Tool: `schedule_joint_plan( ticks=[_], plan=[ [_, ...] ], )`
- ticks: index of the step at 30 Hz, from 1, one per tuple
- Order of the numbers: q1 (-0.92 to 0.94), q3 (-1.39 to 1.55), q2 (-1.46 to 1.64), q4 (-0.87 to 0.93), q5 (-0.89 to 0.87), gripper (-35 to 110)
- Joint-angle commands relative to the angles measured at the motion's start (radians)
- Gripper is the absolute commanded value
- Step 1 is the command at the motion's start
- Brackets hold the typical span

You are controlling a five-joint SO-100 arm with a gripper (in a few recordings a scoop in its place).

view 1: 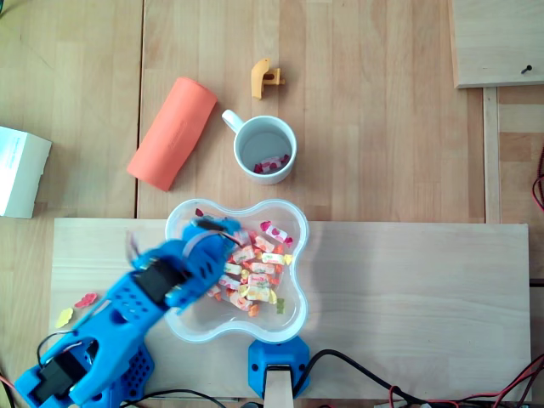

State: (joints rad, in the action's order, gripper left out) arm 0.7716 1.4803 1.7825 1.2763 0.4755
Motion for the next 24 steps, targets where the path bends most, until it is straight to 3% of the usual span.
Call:
schedule_joint_plan(
  ticks=[1,6,18,24],
  plan=[
    [-0.072,-0.124,0.044,-0.011,-0.052,-2],
    [-0.141,-0.184,0.037,-0.048,-0.133,-2],
    [-0.264,-0.155,-0.084,-0.407,-0.166,-2],
    [-0.354,-0.14,-0.13,-0.433,-0.16,-2]
  ],
)
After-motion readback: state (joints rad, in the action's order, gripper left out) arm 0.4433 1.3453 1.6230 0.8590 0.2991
